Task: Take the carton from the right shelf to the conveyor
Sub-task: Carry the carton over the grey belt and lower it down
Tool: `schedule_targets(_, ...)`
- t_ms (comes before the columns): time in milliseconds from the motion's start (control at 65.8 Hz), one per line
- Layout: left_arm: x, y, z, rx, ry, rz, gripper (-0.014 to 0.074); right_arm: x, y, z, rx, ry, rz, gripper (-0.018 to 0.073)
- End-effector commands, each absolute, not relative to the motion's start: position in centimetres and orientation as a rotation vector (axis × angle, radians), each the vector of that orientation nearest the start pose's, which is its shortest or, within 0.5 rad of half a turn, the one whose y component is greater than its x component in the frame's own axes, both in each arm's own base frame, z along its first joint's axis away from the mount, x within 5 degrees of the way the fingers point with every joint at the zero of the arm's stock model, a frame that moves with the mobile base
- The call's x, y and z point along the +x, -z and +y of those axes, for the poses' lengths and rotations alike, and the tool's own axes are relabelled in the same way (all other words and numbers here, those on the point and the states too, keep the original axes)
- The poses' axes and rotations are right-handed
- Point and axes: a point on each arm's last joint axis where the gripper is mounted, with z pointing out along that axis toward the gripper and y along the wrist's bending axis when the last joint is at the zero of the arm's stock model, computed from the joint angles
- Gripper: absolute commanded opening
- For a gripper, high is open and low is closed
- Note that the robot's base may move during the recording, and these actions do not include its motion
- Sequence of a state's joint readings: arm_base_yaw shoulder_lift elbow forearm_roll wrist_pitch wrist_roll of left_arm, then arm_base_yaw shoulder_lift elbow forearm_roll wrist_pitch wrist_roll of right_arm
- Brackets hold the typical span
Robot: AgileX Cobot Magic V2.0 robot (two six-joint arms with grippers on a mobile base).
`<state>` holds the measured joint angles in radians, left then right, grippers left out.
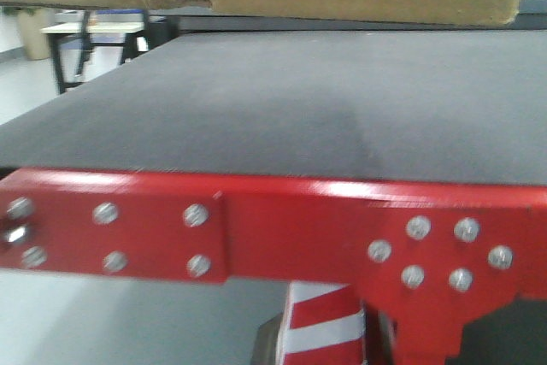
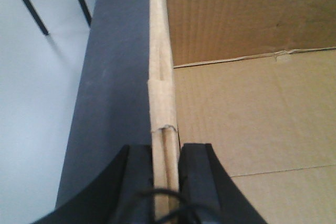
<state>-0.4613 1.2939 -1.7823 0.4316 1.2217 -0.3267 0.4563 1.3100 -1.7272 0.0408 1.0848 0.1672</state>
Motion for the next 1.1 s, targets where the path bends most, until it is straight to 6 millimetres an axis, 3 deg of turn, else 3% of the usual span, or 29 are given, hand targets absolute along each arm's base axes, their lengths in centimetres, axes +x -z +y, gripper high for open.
schedule_targets(0, 21.66, -51.79, -5.85, 0.066, -0.177, 2.082, -0.002, 21.86, -50.38, 10.88, -0.323, -0.39, 2.105, -0.0066)
schedule_targets(1080, 21.66, -51.79, -5.85, 0.066, -0.177, 2.082, -0.002, 21.86, -50.38, 10.88, -0.323, -0.39, 2.105, -0.0066)
